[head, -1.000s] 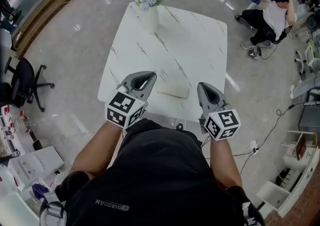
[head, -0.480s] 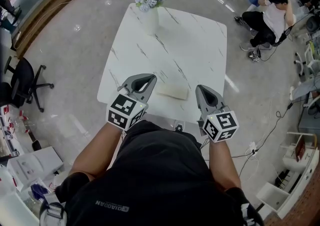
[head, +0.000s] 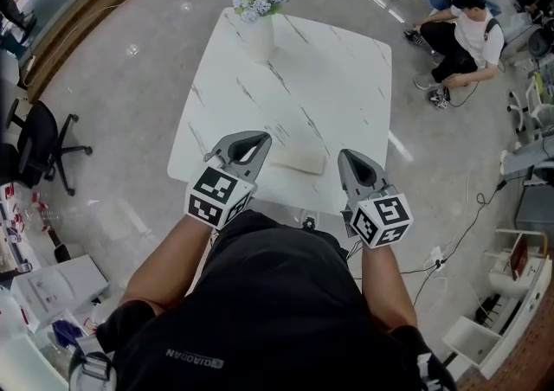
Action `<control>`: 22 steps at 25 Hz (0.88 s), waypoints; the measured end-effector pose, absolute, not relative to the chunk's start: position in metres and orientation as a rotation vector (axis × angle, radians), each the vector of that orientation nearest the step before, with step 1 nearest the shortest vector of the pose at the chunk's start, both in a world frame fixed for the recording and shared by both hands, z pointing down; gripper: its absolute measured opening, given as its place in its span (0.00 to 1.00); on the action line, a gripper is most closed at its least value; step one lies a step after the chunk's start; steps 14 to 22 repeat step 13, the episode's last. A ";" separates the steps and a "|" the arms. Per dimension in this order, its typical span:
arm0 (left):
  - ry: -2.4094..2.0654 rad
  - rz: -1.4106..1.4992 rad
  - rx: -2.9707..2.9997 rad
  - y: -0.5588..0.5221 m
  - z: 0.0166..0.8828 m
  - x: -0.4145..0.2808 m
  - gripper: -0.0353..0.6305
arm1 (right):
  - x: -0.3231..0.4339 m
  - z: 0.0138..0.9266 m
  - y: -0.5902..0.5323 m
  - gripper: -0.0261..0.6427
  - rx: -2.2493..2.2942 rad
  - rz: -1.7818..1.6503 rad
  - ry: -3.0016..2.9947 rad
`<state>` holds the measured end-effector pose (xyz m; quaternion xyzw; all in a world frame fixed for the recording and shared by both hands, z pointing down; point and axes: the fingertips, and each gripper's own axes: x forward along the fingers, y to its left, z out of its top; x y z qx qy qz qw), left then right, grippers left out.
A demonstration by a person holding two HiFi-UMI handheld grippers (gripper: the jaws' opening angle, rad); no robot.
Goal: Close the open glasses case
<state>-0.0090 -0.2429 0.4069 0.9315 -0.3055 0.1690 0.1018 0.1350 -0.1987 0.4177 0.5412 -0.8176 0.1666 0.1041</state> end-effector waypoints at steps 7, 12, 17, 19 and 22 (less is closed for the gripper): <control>-0.907 0.497 2.743 -0.242 0.408 -0.011 0.06 | 0.134 0.421 -0.197 0.04 1.586 0.501 -2.405; -0.908 0.503 2.741 -0.246 0.410 -0.012 0.06 | 0.132 0.424 -0.201 0.04 1.580 0.506 -2.406; -0.908 0.505 2.740 -0.246 0.411 -0.012 0.06 | 0.132 0.425 -0.201 0.04 1.578 0.506 -2.405; -0.908 0.505 2.740 -0.246 0.411 -0.012 0.06 | 0.132 0.425 -0.201 0.04 1.578 0.506 -2.405; -0.908 0.505 2.740 -0.246 0.411 -0.012 0.06 | 0.132 0.425 -0.201 0.04 1.578 0.506 -2.405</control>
